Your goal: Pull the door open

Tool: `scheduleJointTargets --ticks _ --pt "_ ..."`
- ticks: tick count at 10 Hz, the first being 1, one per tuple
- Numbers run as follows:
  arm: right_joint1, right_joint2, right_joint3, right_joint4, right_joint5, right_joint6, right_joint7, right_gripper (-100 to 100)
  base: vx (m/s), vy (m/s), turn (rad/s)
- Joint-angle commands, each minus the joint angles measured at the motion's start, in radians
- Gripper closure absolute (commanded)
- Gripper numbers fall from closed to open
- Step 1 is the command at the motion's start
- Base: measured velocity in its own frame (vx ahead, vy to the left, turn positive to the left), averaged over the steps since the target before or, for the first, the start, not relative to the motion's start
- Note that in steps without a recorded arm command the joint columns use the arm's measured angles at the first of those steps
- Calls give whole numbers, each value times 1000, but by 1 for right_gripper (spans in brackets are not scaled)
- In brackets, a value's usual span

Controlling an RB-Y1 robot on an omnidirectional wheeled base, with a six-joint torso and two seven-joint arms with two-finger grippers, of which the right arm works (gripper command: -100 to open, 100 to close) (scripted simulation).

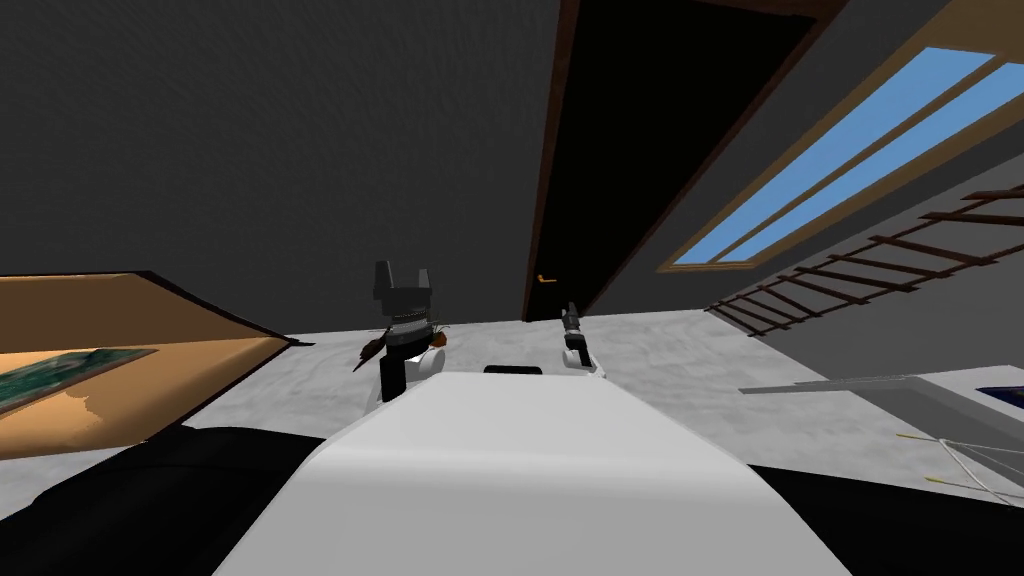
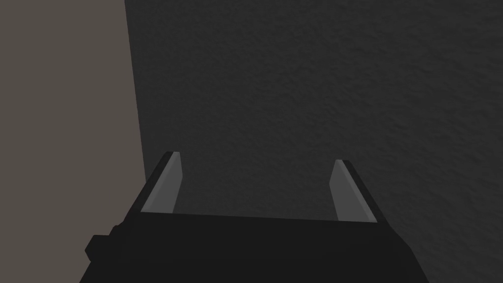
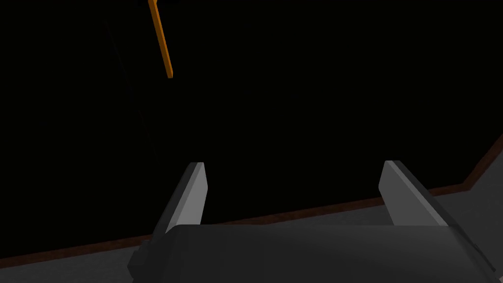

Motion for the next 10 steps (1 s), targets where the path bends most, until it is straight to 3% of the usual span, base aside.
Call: scheduleJointTargets --ticks 1,10 --pt "-12 -2 -2 42 -1 -13 -1 -100 85 -33 111" --pt "-89 -15 -17 265 -9 -69 -9 -100 93 -35 112"
